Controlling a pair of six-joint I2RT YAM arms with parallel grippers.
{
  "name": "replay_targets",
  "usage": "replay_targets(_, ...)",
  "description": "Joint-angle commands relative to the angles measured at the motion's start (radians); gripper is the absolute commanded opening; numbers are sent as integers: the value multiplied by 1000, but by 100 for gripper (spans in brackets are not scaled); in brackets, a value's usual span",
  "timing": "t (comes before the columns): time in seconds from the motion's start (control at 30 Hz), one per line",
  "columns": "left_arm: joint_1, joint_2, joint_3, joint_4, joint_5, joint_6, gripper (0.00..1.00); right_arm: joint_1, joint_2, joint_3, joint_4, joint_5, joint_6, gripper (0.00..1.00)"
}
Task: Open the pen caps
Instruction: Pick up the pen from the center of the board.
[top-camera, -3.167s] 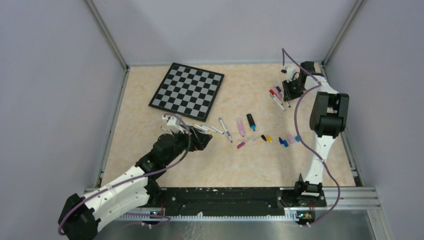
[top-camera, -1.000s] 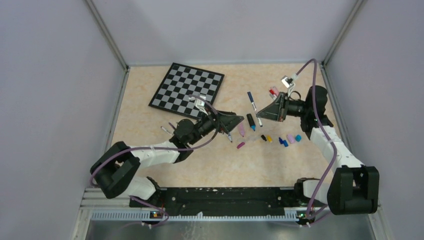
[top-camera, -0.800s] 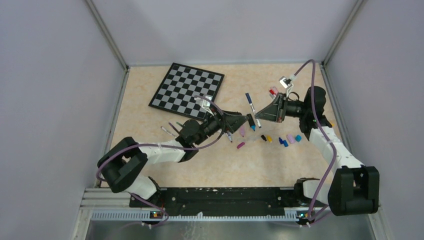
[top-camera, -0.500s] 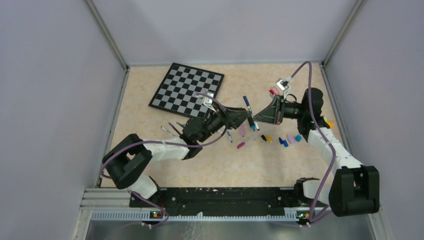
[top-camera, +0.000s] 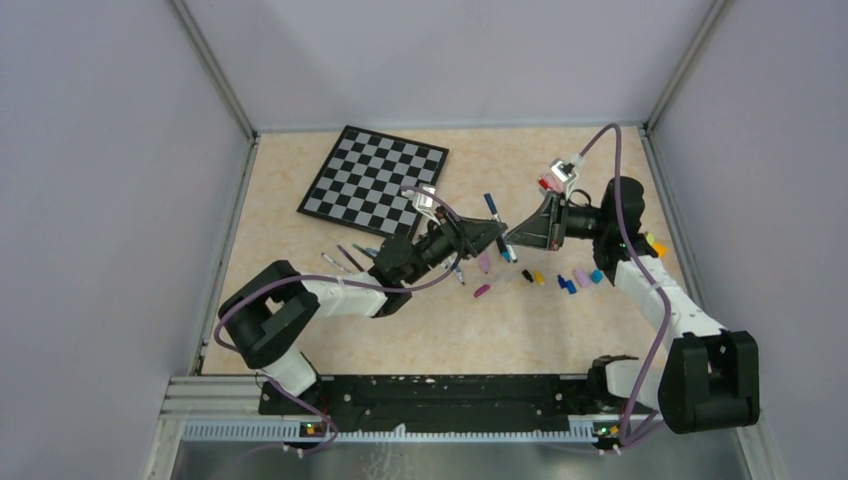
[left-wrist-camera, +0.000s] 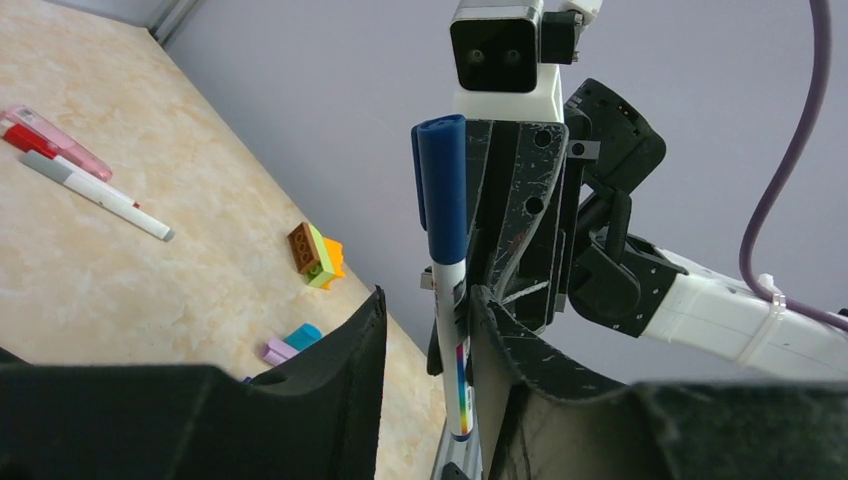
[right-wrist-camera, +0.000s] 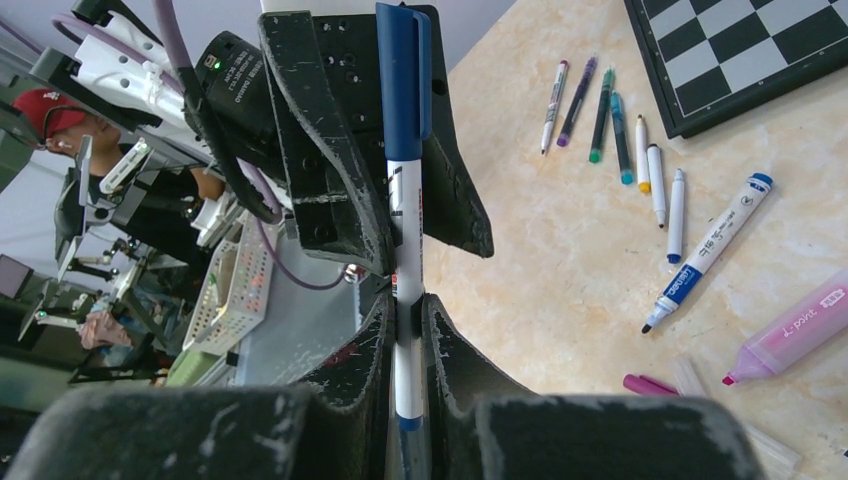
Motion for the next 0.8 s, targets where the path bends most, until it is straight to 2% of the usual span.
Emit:
replay_targets(0.0,-5,11,38,87,25,-8,36,16,-19,-1,44,4,-2,0)
replay_targets(0.3,-5,17,24,117,48,-13,0,25,-19,-1,20,11,-25,0)
replay_targets(0.4,-5,8,8,131,48,-8,0,24,-27,2,-13,13,-59,0)
replay_targets(0.43,-3,1,-4,133,46,-6,0,25,-31,6,-45,13,-84,6)
replay_targets(0.47,0,-9,-15,134,45,-5,0,25,-40,16,-94,11,-138,15)
replay_targets(0.53,19,-37,-56,125,67,-21,0,24,-70,52,-266,5,-349,36)
replay_targets(0.6,59,-88,-94,91,122,-48,0,23,-103,101,-509,23,-624,51)
replay_targets(0.67,110,-141,-128,15,228,-76,0,24,-134,151,-765,58,-893,58)
replay_targets(0.77,198,-218,-170,-118,412,-95,0,25,-142,214,-1018,115,-1250,61)
